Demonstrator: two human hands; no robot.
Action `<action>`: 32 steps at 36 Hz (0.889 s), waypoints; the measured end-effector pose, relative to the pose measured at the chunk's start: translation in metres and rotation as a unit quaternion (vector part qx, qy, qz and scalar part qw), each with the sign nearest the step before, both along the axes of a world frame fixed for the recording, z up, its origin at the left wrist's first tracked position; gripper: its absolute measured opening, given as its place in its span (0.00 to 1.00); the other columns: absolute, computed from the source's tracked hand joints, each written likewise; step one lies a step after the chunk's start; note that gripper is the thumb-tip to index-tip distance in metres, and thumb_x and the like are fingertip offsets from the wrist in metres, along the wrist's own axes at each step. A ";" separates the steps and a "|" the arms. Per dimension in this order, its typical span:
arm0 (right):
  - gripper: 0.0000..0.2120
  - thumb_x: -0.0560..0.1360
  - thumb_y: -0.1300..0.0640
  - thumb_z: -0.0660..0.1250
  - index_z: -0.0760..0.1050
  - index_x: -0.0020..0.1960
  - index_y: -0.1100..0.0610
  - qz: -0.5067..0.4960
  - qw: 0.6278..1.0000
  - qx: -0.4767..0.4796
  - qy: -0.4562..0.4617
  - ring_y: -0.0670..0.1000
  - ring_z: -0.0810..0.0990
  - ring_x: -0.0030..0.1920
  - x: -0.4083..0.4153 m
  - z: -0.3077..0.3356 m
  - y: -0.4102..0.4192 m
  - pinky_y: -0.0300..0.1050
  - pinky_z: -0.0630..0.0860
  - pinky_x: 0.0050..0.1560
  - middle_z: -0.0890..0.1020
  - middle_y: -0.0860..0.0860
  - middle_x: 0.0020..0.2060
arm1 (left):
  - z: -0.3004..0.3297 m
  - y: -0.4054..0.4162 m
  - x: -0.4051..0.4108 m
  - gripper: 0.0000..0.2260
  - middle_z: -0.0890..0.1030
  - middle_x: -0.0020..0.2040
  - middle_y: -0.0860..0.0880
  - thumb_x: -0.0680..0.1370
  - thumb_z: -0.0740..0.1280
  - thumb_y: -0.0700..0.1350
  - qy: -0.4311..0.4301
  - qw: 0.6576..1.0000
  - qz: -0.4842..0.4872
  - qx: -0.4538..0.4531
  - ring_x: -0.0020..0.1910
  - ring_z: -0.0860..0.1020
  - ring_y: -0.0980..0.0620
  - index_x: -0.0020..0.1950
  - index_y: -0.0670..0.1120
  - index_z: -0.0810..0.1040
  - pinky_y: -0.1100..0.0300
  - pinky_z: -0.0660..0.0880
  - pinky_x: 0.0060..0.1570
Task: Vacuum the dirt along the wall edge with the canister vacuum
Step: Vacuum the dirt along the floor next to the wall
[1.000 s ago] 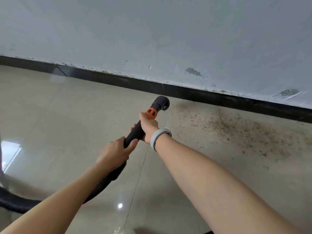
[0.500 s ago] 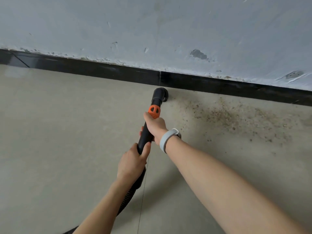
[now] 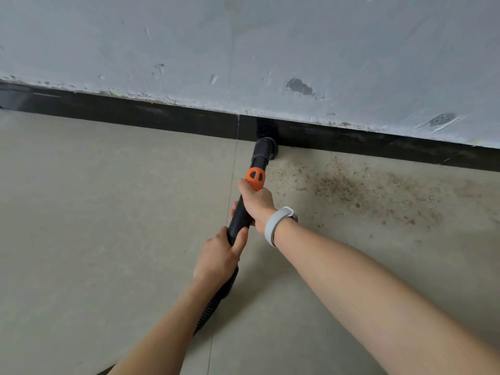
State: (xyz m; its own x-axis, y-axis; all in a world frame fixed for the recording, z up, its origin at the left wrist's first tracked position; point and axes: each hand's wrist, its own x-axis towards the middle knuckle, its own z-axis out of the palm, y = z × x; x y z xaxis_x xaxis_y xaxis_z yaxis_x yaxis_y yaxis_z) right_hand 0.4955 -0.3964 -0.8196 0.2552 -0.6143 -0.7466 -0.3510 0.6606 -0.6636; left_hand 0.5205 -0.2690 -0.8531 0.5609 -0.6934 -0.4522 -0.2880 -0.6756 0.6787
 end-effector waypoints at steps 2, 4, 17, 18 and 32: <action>0.12 0.78 0.51 0.64 0.69 0.43 0.59 -0.002 1.000 0.006 -0.008 0.53 0.76 0.25 -0.009 0.000 -0.004 0.43 0.79 0.30 0.76 0.55 0.29 | -0.001 -0.004 -0.008 0.19 0.82 0.36 0.45 0.79 0.57 0.60 -0.017 1.000 -0.005 0.010 0.36 0.81 0.44 0.47 0.44 0.72 0.47 0.78 0.43; 0.12 0.78 0.51 0.63 0.69 0.43 0.59 0.002 1.000 0.012 -0.017 0.53 0.77 0.25 -0.017 -0.001 -0.007 0.44 0.79 0.32 0.76 0.55 0.29 | -0.001 -0.008 -0.015 0.19 0.82 0.36 0.45 0.79 0.57 0.60 -0.028 0.999 -0.004 0.018 0.36 0.81 0.44 0.47 0.44 0.72 0.46 0.78 0.43; 0.12 0.78 0.50 0.63 0.69 0.44 0.58 -0.040 0.998 0.038 -0.038 0.52 0.78 0.28 -0.073 -0.004 -0.049 0.39 0.77 0.27 0.77 0.54 0.32 | 0.016 -0.047 -0.056 0.18 0.82 0.34 0.48 0.78 0.57 0.61 -0.045 0.997 -0.047 0.042 0.33 0.81 0.50 0.44 0.47 0.71 0.51 0.79 0.40; 0.12 0.78 0.50 0.64 0.68 0.43 0.58 -0.044 0.998 0.039 -0.039 0.52 0.78 0.28 -0.075 -0.003 -0.051 0.40 0.77 0.27 0.77 0.54 0.32 | 0.017 -0.050 -0.057 0.18 0.82 0.33 0.49 0.78 0.57 0.61 -0.045 0.997 -0.050 0.041 0.32 0.81 0.51 0.43 0.47 0.71 0.52 0.79 0.39; 0.22 0.74 0.43 0.62 0.67 0.58 0.59 0.009 0.997 -0.030 0.068 0.60 0.82 0.49 -0.101 -0.006 -0.075 0.58 0.78 0.57 0.82 0.58 0.49 | 0.014 -0.076 -0.101 0.18 0.80 0.28 0.48 0.80 0.59 0.56 0.038 0.999 -0.014 -0.013 0.30 0.81 0.49 0.39 0.43 0.71 0.55 0.77 0.38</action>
